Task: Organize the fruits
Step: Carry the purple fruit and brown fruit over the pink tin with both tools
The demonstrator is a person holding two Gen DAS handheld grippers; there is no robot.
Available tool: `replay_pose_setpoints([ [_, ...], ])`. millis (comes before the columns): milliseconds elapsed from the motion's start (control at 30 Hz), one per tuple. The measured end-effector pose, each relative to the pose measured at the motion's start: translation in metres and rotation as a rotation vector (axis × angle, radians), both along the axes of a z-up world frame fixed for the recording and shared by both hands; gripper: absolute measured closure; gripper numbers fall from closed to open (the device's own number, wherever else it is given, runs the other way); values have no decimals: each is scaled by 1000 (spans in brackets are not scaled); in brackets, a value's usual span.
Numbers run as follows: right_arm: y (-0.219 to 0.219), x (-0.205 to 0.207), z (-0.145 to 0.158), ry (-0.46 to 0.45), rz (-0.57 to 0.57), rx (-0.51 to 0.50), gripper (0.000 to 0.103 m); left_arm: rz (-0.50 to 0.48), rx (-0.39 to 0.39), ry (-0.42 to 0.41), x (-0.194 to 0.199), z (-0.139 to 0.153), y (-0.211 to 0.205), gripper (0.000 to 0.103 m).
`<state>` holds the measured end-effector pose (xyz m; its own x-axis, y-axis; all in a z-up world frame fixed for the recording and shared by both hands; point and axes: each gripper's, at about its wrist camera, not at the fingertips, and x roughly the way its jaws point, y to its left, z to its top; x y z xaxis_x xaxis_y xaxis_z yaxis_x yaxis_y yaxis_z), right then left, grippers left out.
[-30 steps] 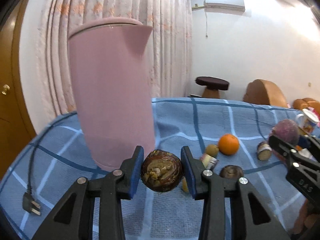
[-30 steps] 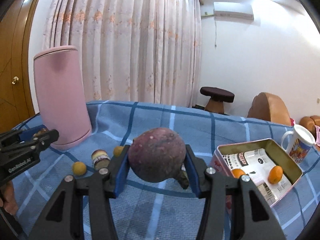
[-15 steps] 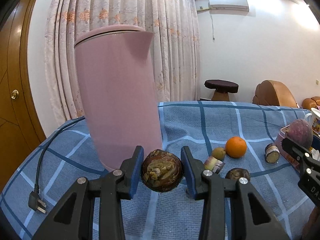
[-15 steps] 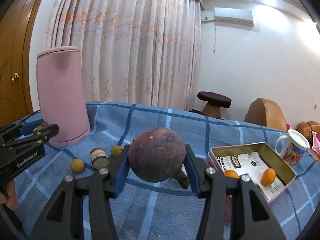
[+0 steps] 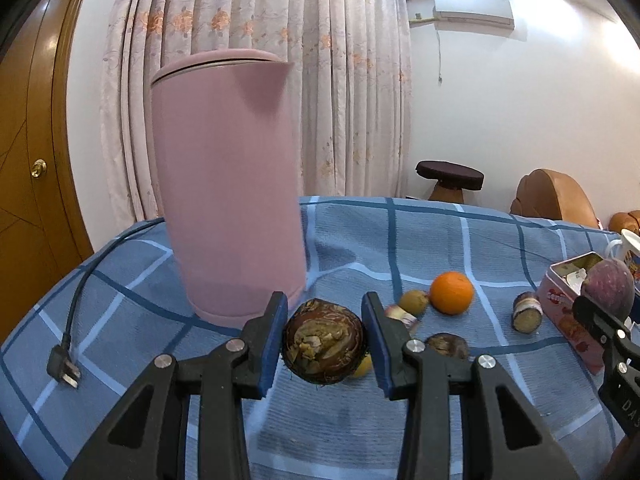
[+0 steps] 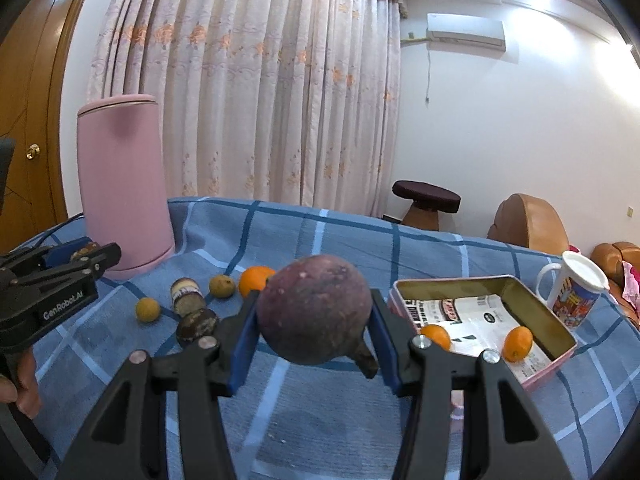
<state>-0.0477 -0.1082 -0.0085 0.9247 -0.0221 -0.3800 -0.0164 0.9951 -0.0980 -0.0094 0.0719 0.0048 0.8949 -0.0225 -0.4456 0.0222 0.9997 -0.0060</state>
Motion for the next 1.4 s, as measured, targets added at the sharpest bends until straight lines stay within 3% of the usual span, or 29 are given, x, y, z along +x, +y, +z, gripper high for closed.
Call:
replay_pose_setpoints([
  [800,-91,-11,4,-13,-101,-32,49,-113,32,-12,-9,2,-125,62],
  [1400,-190,-3,5,-7,-288,-60,49,-237,15,0,-2,3,-194,62],
])
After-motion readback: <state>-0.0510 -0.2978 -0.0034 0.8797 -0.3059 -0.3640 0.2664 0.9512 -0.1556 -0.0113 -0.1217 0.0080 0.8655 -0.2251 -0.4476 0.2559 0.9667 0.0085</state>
